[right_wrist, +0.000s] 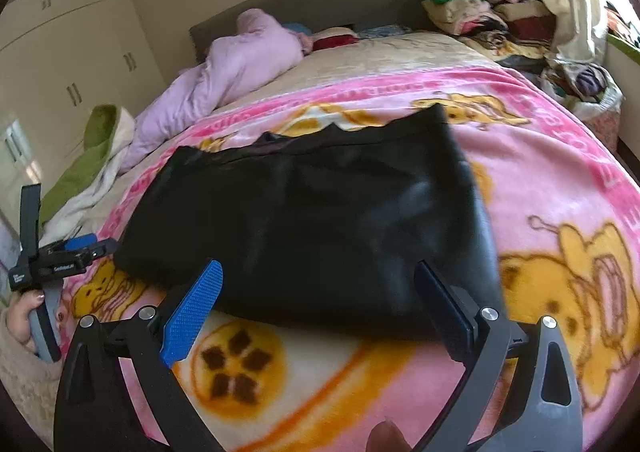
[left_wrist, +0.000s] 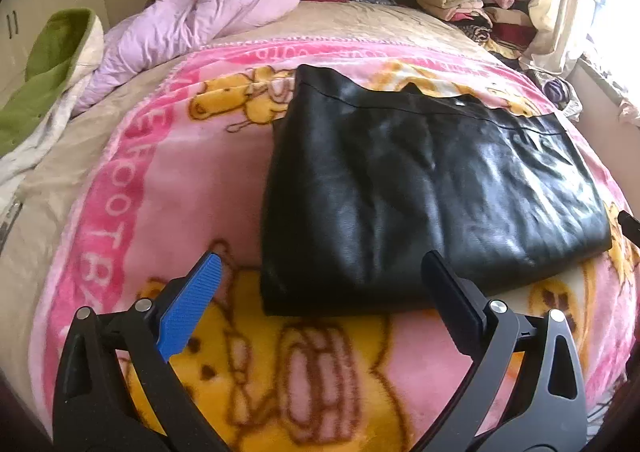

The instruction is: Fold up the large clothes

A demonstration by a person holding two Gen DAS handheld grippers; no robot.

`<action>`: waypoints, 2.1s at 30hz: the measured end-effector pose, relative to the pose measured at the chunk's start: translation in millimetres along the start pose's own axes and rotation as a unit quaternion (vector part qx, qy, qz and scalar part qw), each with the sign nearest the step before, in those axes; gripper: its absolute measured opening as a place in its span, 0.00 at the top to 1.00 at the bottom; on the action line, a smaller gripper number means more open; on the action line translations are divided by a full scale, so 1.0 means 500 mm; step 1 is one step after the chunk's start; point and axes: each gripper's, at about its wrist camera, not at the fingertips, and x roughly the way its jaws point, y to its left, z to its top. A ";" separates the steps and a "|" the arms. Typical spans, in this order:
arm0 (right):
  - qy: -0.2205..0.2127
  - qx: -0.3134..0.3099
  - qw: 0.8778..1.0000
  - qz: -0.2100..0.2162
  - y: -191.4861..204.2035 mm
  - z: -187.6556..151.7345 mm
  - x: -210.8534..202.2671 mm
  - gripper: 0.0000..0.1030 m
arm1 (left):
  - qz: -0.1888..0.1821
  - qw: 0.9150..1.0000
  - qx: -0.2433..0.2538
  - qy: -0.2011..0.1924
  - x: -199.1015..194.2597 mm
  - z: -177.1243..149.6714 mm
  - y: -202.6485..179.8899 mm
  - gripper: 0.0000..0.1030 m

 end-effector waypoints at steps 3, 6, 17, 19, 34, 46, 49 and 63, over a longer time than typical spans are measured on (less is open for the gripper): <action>0.003 -0.013 1.000 0.014 0.028 0.003 0.015 0.07 | 0.007 1.000 -0.008 0.004 0.003 -0.003 0.016 0.09; 0.009 -0.028 0.999 0.025 0.056 0.006 0.033 0.07 | 0.008 1.000 -0.019 0.005 0.004 -0.003 0.032 0.09; 0.020 -0.057 0.998 -0.016 0.070 0.014 0.073 0.07 | -0.019 0.997 -0.076 0.018 0.047 -0.005 0.090 0.09; 0.019 -0.027 0.999 -0.026 0.034 0.019 0.074 0.07 | -0.031 0.995 -0.092 0.026 0.065 -0.006 0.099 0.09; 0.033 -0.075 0.996 0.036 0.109 0.034 0.108 0.72 | -0.135 0.975 -0.174 0.044 0.159 0.006 0.103 0.09; 0.003 -0.002 0.999 -0.050 0.015 0.052 0.076 0.36 | -0.155 0.968 -0.195 0.030 0.162 -0.005 0.115 0.13; 0.000 0.064 0.994 -0.090 -0.096 0.047 0.047 0.33 | -0.154 0.968 -0.195 0.030 0.166 -0.004 0.115 0.13; 0.083 0.159 0.983 0.031 -0.242 -0.019 0.067 0.71 | -0.177 0.966 -0.185 0.023 0.146 -0.008 0.095 0.60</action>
